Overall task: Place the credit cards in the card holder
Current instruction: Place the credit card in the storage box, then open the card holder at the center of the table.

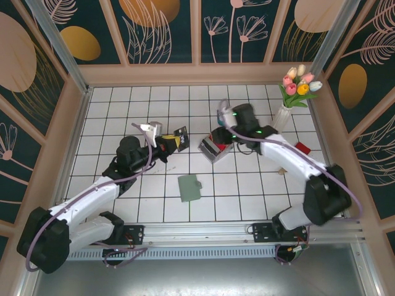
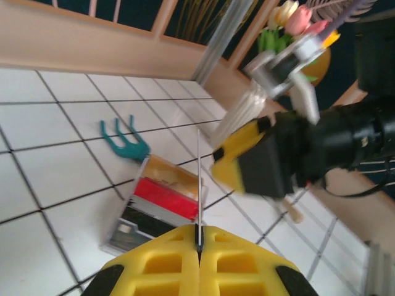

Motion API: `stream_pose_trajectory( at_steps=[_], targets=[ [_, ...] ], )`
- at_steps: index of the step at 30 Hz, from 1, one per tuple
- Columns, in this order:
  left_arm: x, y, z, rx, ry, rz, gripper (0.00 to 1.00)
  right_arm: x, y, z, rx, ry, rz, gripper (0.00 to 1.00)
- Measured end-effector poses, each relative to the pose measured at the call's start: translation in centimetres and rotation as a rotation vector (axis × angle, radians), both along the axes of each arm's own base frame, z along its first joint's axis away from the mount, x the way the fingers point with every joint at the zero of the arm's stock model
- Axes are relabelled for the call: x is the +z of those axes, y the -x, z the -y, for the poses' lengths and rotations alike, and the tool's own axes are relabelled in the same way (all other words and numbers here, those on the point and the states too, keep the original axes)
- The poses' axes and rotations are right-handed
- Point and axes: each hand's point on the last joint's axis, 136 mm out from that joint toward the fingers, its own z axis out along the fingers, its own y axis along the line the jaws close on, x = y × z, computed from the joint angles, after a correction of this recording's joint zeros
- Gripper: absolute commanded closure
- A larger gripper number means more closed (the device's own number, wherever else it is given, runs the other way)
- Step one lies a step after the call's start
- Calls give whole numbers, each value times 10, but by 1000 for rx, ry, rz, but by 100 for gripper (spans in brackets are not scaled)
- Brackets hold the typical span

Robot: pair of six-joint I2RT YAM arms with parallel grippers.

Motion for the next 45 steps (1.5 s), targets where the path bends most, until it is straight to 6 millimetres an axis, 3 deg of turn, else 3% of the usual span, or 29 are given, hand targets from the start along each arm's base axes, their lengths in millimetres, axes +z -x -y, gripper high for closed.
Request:
stream_pose_trajectory(
  at_steps=[2, 5, 8, 14, 21, 30, 32, 36, 40, 45],
  targets=[
    [2, 0, 5, -51, 53, -24, 100, 32, 3, 6, 1, -147, 28, 42],
    [8, 7, 17, -154, 127, -49, 100, 62, 20, -13, 110, -314, 25, 41],
    [12, 14, 27, -241, 178, -84, 100, 70, 37, -32, 220, -411, -23, 40],
    [34, 20, 35, -322, 257, -94, 100, 76, 58, -48, 354, -499, -99, 45],
    [45, 21, 36, -336, 299, -92, 100, 68, 81, -71, 472, -525, -176, 52],
    [39, 15, 35, -314, 298, -132, 97, 70, 89, -80, 521, -540, -183, 92],
    [35, 12, 34, -298, 288, -150, 79, 71, 88, -79, 518, -539, -179, 97],
    [24, 2, 33, -238, 255, -201, 57, 71, 81, -72, 476, -534, -165, 100],
    [8, -6, 26, -144, 213, -262, 52, 65, 66, -58, 359, -508, -177, 100],
    [-11, -14, 4, 25, 157, -339, 53, 28, 67, -64, 179, -340, -206, 100]
  ],
)
